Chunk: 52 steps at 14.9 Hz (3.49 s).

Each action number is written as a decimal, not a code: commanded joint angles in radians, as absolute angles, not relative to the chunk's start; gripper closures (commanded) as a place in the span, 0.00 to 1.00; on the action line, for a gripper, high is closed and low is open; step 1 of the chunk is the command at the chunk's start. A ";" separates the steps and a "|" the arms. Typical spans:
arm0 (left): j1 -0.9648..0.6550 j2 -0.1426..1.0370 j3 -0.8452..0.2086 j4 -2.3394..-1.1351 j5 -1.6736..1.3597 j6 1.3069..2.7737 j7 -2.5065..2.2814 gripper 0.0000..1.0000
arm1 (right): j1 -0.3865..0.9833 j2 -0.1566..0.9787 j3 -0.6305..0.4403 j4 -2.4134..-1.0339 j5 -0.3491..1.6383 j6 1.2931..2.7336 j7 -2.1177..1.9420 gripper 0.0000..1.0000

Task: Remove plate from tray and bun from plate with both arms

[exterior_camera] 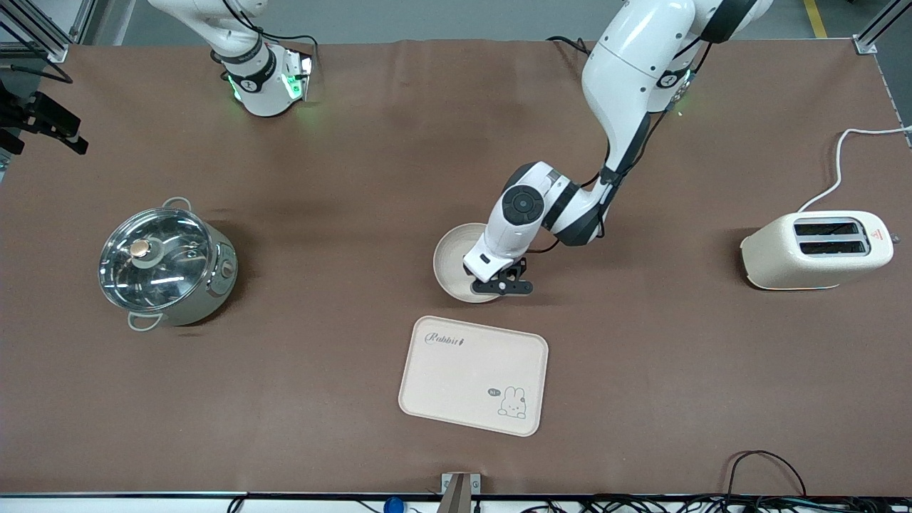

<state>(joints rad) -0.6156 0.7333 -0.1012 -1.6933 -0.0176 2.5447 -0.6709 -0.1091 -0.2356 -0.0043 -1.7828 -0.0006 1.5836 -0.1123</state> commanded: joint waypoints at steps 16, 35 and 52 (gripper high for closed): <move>-0.106 0.555 -0.179 -1.842 -0.008 2.186 -0.192 0.34 | -0.101 -0.252 -0.012 -1.829 -0.020 1.609 -0.137 0.00; -0.003 0.335 -0.169 -1.608 0.009 1.915 -0.155 0.00 | -0.100 -0.245 -0.015 -1.827 -0.014 1.609 -0.138 0.00; -0.014 -0.109 -0.133 -1.710 0.040 1.692 -0.101 0.00 | -0.100 -0.241 -0.018 -1.830 -0.009 1.606 -0.138 0.00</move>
<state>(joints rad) -0.0003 -0.0470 -0.1476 -1.6397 0.0204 1.6548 -0.1349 -0.1052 -0.2307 -0.0142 -1.8176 -0.0058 1.6013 -0.1289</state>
